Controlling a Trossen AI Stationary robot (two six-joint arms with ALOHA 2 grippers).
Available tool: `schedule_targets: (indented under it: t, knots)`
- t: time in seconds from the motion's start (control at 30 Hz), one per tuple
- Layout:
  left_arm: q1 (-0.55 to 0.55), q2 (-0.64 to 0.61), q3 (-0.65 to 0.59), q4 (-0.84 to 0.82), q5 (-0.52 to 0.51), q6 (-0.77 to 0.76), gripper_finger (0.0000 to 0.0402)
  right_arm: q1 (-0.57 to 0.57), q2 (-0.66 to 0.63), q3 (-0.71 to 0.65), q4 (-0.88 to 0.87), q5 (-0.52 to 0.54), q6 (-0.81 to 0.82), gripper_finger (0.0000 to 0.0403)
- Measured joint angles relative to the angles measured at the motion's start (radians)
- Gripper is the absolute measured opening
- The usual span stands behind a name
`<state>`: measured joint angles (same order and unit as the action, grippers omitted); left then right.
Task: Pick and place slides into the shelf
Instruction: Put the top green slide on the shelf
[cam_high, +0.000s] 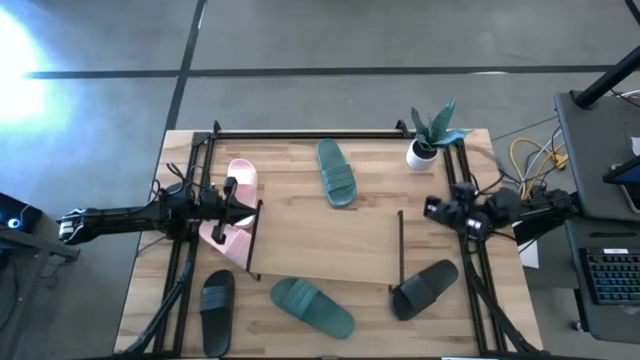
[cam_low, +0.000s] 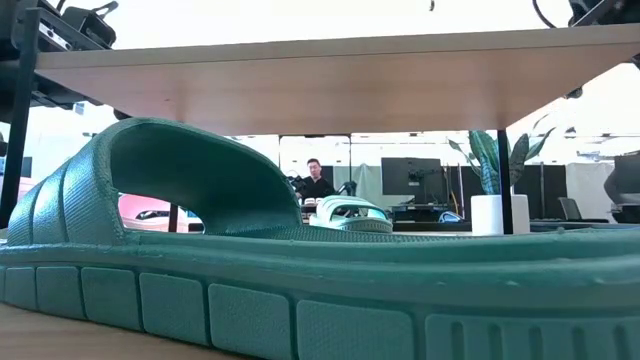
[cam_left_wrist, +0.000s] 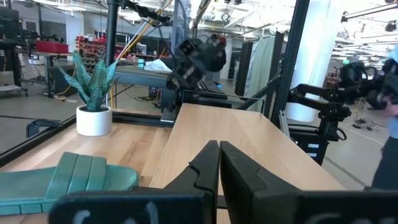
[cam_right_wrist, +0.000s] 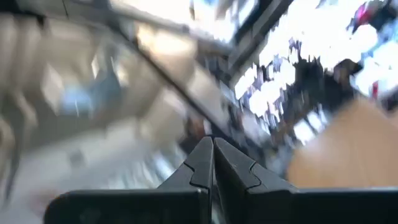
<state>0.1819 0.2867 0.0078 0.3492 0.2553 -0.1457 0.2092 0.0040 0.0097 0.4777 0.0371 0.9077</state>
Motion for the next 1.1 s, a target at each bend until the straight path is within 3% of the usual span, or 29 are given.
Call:
schedule_targets:
  t: [0.13,0.37,0.53,0.7,1.1]
  knots:
    - [0.0,0.0,0.0,0.0,0.0,0.0,0.0,0.0,0.0,0.001,0.096,0.037,0.059,0.0009]
    - [0.0,0.0,0.0,0.0,0.0,0.0,0.0,0.0,0.05,0.001,0.055,0.073,0.061,0.0009]
    - [0.0,0.001,0.0,0.0,0.0,0.0,0.0,0.0,0.161,0.001,0.221,0.051,0.06,0.0009]
    - [0.0,0.0,0.0,0.0,0.0,0.0,0.0,0.0,0.328,0.004,0.443,0.017,0.049,0.0009]
    - [0.0,0.0,0.0,0.0,0.0,0.0,0.0,-0.016,0.9,0.382,0.419,0.042,-0.149,0.0009]
